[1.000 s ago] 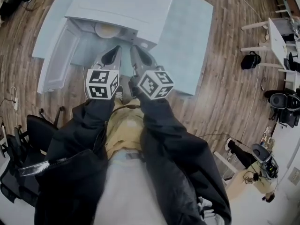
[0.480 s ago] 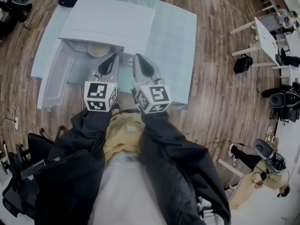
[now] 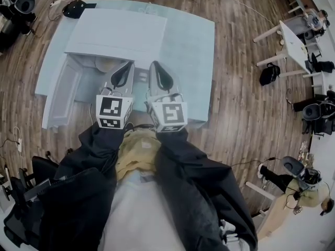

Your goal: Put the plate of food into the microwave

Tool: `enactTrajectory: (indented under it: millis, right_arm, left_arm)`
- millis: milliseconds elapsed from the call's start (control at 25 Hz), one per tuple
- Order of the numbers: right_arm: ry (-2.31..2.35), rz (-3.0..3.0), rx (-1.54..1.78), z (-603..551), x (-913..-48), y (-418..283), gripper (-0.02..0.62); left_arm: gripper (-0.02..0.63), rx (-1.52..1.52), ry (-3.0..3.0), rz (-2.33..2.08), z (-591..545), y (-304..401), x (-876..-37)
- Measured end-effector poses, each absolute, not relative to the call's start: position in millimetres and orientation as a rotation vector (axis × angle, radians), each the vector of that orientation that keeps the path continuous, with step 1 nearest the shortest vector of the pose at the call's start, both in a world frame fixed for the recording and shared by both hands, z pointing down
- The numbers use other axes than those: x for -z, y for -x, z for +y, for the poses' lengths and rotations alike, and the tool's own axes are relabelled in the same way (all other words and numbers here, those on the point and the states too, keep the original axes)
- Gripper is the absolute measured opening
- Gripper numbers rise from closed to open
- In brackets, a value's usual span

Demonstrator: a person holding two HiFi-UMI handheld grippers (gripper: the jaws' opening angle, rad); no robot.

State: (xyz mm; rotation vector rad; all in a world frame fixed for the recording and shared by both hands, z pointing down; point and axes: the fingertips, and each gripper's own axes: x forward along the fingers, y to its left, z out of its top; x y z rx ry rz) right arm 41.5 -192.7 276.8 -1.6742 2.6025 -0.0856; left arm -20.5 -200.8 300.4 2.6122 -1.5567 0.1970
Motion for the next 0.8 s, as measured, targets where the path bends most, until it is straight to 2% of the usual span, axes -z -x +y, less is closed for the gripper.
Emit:
enactTrajectory:
  millis: [800]
  right_arm:
    - [1.669, 2.587, -0.003, -176, -261, -56, -0.009]
  left_arm:
    - [-0.005, -0.263, -2.655, -1.567, -188, 4, -299]
